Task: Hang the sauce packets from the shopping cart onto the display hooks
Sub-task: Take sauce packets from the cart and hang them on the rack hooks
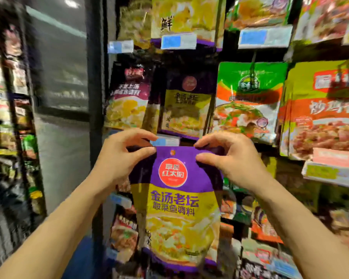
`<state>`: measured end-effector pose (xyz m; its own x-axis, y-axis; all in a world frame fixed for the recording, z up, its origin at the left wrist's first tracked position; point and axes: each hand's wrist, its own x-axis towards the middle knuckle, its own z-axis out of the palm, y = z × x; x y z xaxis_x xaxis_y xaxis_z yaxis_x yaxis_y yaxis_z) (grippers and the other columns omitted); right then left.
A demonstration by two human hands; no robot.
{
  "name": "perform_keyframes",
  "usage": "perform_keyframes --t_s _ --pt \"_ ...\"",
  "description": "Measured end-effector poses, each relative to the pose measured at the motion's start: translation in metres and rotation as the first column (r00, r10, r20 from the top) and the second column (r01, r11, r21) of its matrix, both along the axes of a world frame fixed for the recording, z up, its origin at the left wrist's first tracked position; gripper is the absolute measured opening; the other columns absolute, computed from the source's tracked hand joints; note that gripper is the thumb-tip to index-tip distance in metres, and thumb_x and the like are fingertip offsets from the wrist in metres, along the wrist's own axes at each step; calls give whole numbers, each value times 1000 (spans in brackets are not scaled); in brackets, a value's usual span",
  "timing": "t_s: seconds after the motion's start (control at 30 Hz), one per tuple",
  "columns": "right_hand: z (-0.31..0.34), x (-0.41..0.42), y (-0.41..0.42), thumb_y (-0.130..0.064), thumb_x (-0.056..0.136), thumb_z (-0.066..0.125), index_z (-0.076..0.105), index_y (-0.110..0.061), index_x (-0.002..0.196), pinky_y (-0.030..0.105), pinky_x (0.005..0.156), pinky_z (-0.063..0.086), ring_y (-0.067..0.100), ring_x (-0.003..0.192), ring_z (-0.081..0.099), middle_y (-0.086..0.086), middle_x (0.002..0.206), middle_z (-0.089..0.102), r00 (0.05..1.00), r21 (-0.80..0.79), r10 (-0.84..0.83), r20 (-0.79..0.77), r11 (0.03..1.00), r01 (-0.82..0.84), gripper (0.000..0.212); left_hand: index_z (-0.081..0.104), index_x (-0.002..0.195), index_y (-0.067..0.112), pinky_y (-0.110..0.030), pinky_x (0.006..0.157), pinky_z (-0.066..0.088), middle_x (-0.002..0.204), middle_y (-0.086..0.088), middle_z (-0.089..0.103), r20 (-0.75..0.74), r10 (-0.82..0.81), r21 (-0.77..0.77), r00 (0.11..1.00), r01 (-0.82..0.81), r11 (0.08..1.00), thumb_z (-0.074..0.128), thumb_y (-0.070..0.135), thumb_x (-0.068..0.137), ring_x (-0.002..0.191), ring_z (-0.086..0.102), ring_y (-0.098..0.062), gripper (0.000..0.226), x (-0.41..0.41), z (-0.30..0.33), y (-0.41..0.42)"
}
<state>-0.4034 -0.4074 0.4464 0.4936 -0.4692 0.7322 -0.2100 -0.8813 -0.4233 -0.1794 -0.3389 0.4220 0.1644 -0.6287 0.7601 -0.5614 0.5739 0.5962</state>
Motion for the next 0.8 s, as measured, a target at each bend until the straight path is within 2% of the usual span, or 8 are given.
perform_keyframes --t_s 0.1,0.2,0.3,0.43,0.53,0.63,0.7,0.8 --pt "0 29 6 -6 70 79 73 -16 84 4 69 39 -8 75 59 -19 78 64 998 -83 -49 -43 996 45 18 66 95 26 -14 69 49 85 12 71 -81 5 74 997 1 997 77 9 73 76 64 2 30 34 -16 3" --pt "12 44 8 -7 71 78 74 -13 86 3 71 40 -7 79 59 -12 82 67 997 -120 -64 -52 991 57 17 60 108 30 -25 64 56 98 -2 72 -272 -53 150 961 97 984 76 13 75 88 68 -11 41 51 -36 3" --pt "38 49 1 -8 72 77 71 -21 85 3 70 40 -11 77 59 -19 82 65 999 -128 -48 -14 991 46 19 52 115 28 -30 64 58 73 0 72 -382 -22 67 924 51 996 66 1 80 77 70 -16 46 50 -33 0" --pt "81 56 -19 -18 65 75 62 -34 78 19 71 47 4 76 62 -13 83 66 990 -140 -41 132 988 60 25 45 103 39 -29 58 52 60 7 64 -402 1 -130 916 -58 990 69 1 79 60 61 -6 50 55 11 -19" --pt "109 60 -43 -11 64 82 54 -28 89 20 56 43 8 62 55 -6 77 60 962 -77 -75 262 992 99 42 43 94 38 -21 48 40 73 3 64 -382 25 -225 924 -119 967 66 5 84 51 52 -4 41 61 58 -46" --pt "131 62 -73 -10 62 84 47 -27 97 30 55 51 17 64 61 5 76 59 910 45 -122 396 993 113 54 45 89 34 -16 49 38 87 -9 61 -304 56 -277 951 -144 950 66 4 83 60 55 -11 37 63 104 -77" --pt "146 67 -95 -12 60 85 44 -30 94 41 67 55 26 73 64 7 79 60 873 98 -177 455 984 148 56 49 87 31 -15 51 41 82 -1 60 -251 91 -290 964 -164 943 66 2 83 64 56 -11 34 64 129 -99" --pt "163 75 -128 -8 60 85 43 -25 100 40 67 55 24 72 64 7 78 61 856 149 -201 477 978 146 60 58 96 27 -24 59 52 81 2 62 -263 110 -246 958 -177 953 66 2 83 70 61 -12 29 69 148 -137"
